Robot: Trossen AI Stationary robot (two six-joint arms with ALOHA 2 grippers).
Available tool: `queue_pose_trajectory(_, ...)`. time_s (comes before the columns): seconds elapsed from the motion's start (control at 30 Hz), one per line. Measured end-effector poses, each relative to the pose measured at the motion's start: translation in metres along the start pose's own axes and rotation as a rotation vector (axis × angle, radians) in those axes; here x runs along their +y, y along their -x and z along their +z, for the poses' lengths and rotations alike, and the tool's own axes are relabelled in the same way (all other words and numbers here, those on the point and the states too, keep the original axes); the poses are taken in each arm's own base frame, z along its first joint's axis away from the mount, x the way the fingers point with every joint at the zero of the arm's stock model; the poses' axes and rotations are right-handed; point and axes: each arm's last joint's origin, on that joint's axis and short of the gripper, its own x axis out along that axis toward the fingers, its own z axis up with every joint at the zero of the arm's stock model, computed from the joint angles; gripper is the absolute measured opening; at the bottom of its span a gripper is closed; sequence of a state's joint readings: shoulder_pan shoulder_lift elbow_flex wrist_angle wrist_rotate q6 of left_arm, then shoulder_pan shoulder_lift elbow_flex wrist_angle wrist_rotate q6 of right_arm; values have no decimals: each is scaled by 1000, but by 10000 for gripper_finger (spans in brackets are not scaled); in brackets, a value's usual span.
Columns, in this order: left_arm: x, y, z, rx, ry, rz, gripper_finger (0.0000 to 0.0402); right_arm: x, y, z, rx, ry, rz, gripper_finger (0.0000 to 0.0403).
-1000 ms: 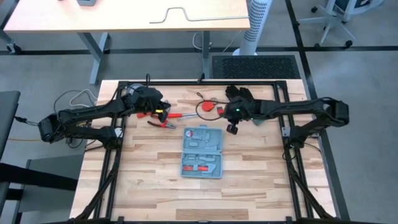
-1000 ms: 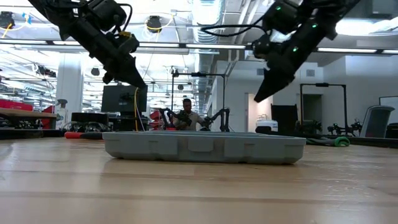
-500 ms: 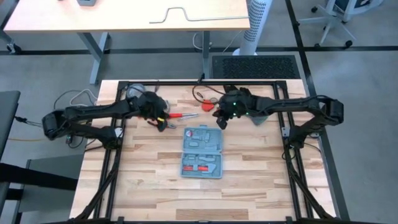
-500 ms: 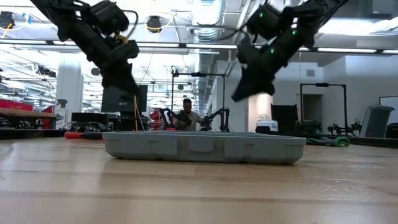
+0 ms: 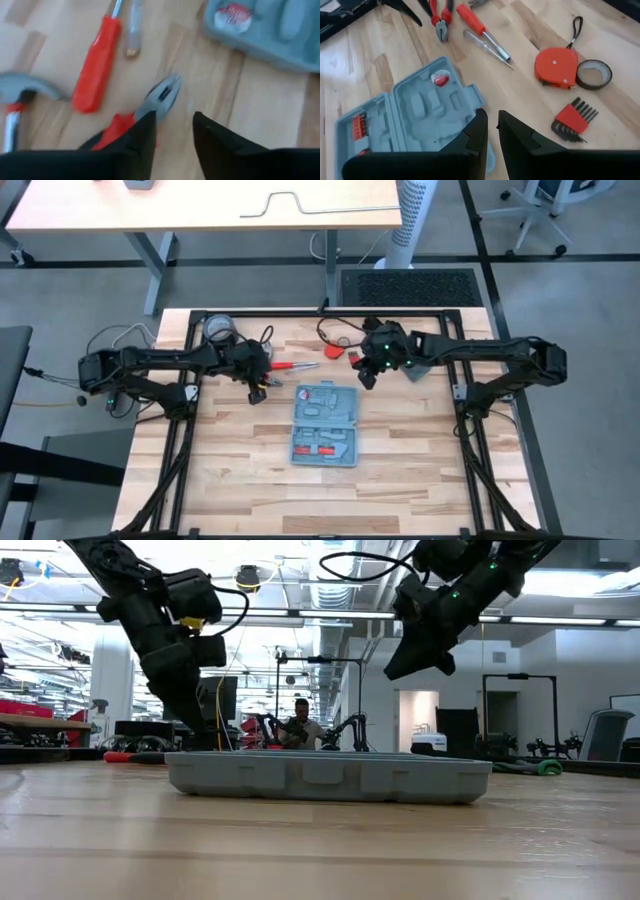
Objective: Prefit tool cases
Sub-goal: Put the orange bit driver handle into the gray prefit tool case
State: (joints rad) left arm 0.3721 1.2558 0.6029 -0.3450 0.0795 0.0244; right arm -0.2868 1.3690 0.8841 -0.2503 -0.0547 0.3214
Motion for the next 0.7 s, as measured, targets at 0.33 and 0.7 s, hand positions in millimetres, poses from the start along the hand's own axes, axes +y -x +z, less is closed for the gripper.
queue_pose_trajectory(0.33,5,6,-12,131,-87,173,175,19,2,-11,45,47,22,56)
queue_pose_trajectory(0.7,22,-10,46,30,-274,200,175,24,2,-13,37,37,4,56)
